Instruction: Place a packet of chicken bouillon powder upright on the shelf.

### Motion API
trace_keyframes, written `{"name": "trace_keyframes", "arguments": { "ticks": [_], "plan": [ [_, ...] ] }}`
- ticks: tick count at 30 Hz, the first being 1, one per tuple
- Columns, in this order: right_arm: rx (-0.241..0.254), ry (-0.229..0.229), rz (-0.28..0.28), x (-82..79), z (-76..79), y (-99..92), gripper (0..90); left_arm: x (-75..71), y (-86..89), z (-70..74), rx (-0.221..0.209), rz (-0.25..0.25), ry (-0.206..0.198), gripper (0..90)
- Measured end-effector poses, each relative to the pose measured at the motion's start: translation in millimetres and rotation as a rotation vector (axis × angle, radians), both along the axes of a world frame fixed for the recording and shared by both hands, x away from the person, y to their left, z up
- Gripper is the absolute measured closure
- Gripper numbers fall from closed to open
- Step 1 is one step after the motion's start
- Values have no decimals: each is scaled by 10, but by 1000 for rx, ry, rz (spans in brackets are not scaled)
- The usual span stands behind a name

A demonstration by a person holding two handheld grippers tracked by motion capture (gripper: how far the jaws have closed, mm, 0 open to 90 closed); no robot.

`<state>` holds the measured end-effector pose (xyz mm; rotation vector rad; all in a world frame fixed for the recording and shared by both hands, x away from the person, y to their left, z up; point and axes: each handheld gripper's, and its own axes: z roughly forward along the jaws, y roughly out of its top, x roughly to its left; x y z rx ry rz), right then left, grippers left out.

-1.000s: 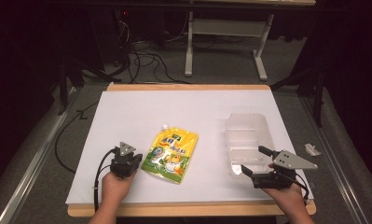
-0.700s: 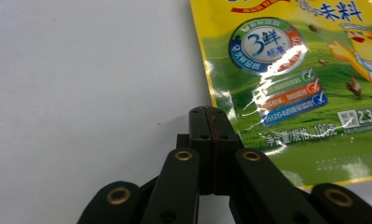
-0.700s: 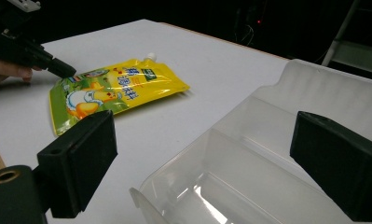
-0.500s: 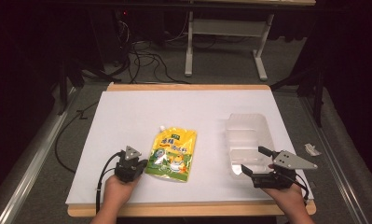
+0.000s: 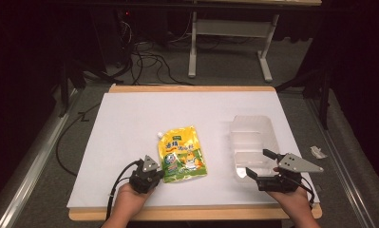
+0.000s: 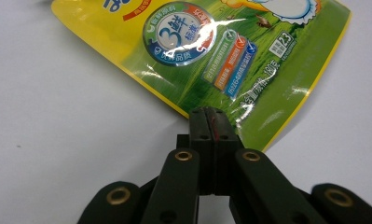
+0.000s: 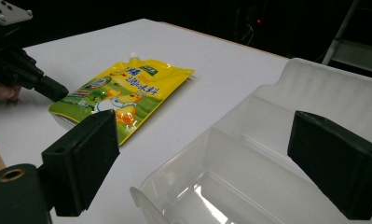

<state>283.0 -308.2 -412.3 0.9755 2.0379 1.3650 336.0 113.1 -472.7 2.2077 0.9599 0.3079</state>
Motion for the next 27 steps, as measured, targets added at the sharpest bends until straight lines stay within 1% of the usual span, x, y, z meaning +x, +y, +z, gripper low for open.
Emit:
{"name": "trace_keyframes", "arguments": {
  "ticks": [1,2,3,5,6,7,8,9,10,11,12,13,15,19,23,24,25,26,27],
  "plan": [
    [2,-4,4,0,0,-1,92,7,8,6,-1,3,-1,900],
    [2,-5,4,0,1,-4,92,18,21,14,-12,16,-1,900],
    [4,-4,1,-3,3,-5,93,35,43,25,-24,26,1,877],
    [4,-6,-3,-5,7,-12,94,69,93,48,-65,62,-1,841],
    [10,-5,-5,-6,8,-14,95,84,109,53,-82,72,-5,831],
    [8,-5,-6,-6,9,-18,96,112,128,60,-109,93,-6,810],
    [8,-5,-6,-5,10,-19,97,133,139,64,-127,106,-4,755],
    [7,-7,-4,-2,8,-18,99,168,153,67,-151,127,-6,681],
    [7,-7,-4,-2,8,-18,99,207,167,74,-180,148,-3,681],
    [4,-4,-6,-3,7,-14,100,269,178,87,-218,171,-3,655],
    [5,-3,-3,1,1,-8,101,296,180,91,-235,183,-4,609],
    [2,-2,-3,2,0,-5,101,335,182,91,-254,197,2,574],
    [-4,-3,0,6,-2,-2,101,414,175,88,-270,211,3,528],
    [-3,-5,0,8,-1,-6,104,577,158,91,-299,236,-6,475],
    [-1,-11,-3,4,11,-22,106,755,141,43,-317,238,20,420],
    [-1,-11,-3,4,11,-22,106,799,135,28,-311,240,35,420],
    [5,-10,-3,5,11,-22,107,842,125,11,-301,240,47,392],
    [4,-11,-3,6,10,-23,107,891,124,-7,-305,238,67,368],
    [2,-9,-4,5,10,-21,108,917,126,-15,-305,238,70,356]
  ]
}}
